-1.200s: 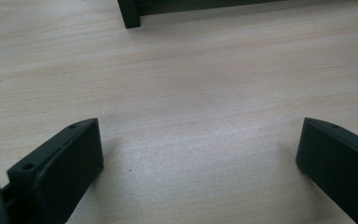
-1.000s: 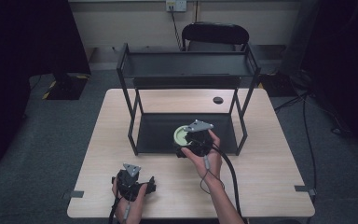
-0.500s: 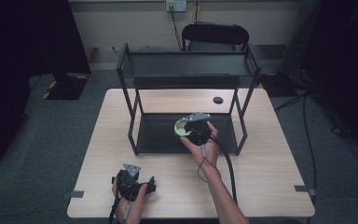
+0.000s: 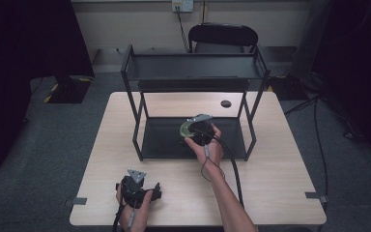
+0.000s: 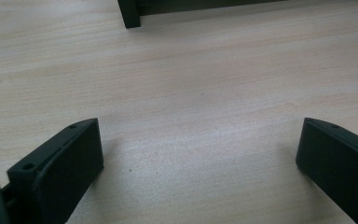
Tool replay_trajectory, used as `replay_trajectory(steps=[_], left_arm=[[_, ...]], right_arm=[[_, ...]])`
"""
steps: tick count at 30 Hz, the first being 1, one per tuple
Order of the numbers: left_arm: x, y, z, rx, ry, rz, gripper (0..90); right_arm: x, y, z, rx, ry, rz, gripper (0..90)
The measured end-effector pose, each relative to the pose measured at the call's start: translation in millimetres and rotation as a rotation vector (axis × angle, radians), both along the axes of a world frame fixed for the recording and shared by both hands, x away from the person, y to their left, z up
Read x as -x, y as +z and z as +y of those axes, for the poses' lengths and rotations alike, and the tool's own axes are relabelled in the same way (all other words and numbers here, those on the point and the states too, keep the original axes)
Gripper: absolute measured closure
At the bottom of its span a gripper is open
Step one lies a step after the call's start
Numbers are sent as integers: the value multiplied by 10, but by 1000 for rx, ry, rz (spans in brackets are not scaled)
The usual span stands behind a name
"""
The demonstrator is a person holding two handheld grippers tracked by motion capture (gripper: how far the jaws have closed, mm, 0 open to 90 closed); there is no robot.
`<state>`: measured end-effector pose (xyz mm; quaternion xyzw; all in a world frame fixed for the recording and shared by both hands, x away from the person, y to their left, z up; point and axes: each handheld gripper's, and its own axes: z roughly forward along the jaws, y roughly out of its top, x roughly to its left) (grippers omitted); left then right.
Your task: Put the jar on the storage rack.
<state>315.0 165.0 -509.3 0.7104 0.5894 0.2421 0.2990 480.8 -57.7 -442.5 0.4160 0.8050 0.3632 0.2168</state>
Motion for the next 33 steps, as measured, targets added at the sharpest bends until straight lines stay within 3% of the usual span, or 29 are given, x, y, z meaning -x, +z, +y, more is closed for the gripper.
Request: replay_trajectory(steps=[21,33], left_arm=[[0,-1,0,0,0,-1,0],[0,0,0,0,1,-1,0]], right_arm=[[-138,-257,-34,-29,-34,39,111],[-157,-244,-31,-14,-29,76,104]])
